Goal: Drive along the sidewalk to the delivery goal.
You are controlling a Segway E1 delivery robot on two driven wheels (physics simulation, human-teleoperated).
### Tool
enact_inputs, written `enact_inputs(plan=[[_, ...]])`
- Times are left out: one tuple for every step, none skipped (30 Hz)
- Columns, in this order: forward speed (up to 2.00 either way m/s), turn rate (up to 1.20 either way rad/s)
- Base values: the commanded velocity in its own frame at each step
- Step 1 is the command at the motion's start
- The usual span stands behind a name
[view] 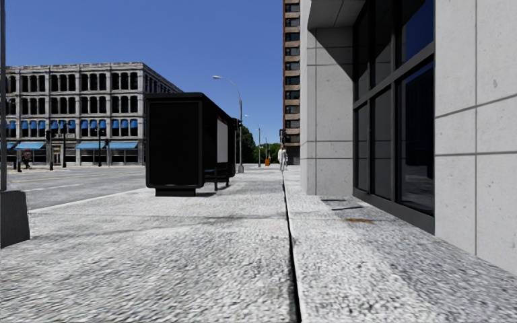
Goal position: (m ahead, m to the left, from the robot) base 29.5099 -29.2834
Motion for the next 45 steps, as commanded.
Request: enact_inputs(plan=[[2.00,0.00],[2.00,0.00],[2.00,0.00],[2.00,0.00],[2.00,0.00],[2.00,0.00],[2.00,0.00],[2.00,0.00],[2.00,0.00],[2.00,0.00],[2.00,0.00],[2.00,0.00],[2.00,0.00],[2.00,0.00],[2.00,0.00],[2.00,0.00],[2.00,0.00],[2.00,0.00],[2.00,0.00],[2.00,0.00],[2.00,0.00],[2.00,0.00],[2.00,0.00],[2.00,0.00],[2.00,0.00],[2.00,0.00],[2.00,0.00],[2.00,0.00],[2.00,0.00],[2.00,0.00],[2.00,0.00],[2.00,0.00],[2.00,0.00],[2.00,0.00],[2.00,0.00],[2.00,0.00],[2.00,0.00],[2.00,0.00],[2.00,0.00],[2.00,0.00],[2.00,0.00],[2.00,0.00],[2.00,0.00],[2.00,0.00],[2.00,0.00]])
